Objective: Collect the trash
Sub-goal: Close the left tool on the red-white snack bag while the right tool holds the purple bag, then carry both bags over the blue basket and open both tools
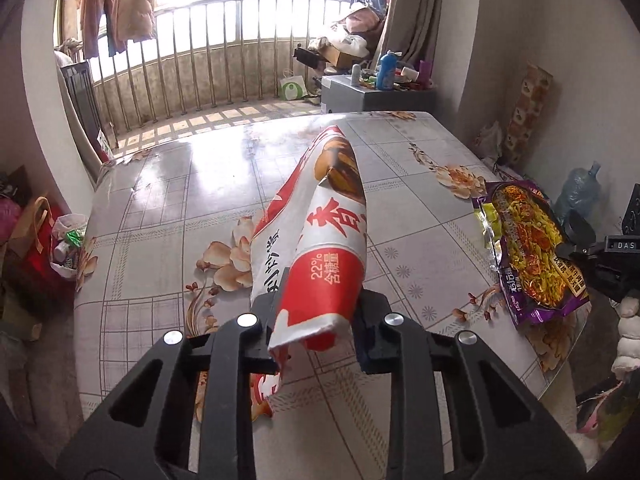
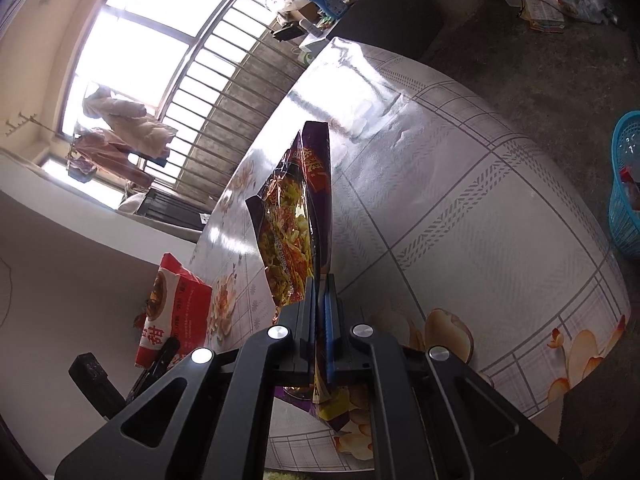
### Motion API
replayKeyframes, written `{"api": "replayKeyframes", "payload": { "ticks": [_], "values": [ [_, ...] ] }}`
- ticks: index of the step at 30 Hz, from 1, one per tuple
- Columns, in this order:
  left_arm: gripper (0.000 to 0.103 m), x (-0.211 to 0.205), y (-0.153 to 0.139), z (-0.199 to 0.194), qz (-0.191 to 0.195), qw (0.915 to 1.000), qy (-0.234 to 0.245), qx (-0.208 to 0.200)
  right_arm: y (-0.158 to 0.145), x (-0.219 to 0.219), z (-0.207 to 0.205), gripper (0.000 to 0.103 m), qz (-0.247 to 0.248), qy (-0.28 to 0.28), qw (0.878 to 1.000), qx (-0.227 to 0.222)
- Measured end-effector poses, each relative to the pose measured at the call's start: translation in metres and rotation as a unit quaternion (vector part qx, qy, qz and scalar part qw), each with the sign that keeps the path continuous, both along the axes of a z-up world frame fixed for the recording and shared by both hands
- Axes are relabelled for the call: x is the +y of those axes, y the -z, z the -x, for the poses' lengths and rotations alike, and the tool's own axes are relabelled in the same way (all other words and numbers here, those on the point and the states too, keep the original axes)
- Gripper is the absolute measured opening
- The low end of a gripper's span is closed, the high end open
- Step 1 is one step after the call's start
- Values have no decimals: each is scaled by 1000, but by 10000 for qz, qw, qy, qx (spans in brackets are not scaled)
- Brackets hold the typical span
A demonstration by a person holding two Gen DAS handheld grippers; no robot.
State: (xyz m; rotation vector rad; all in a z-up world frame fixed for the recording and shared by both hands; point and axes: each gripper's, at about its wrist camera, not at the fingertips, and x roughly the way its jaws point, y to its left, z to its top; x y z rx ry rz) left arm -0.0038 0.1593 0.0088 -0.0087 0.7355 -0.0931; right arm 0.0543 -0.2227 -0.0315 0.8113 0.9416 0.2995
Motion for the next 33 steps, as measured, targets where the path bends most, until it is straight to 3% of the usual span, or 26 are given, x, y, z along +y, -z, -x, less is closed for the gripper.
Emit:
{"api": "replayKeyframes", "payload": {
  "ticks": [5,11,15,19,23,26,31,33],
  "values": [
    [23,-27,-33,-8,-103,9972,439,-602,-17,-22,12,4,18,311,9992,-269],
    [23,-81,-65,-23,57,9883,1111,-1045,-34,-61,38,4,-22,870,9946,-567],
    [23,-128,-78,-35,297,9791,1698,-1077,-46,-101,61,4,24,1420,9868,-775],
    [23,-190,-84,-51,464,9659,2335,-1015,-56,-147,96,4,375,2273,9690,-889],
    [23,-268,-81,-70,702,9463,3092,-629,-51,-195,130,4,696,3233,9407,-754],
    [24,-333,-66,-87,772,9304,3581,-110,-34,-229,151,4,871,3881,9162,-495],
    [26,-451,-14,-110,680,9025,4157,904,13,-272,156,4,900,4510,8879,117],
    [26,-496,13,-118,539,8970,4190,1301,34,-287,150,4,943,4642,8800,345]
  ]
}}
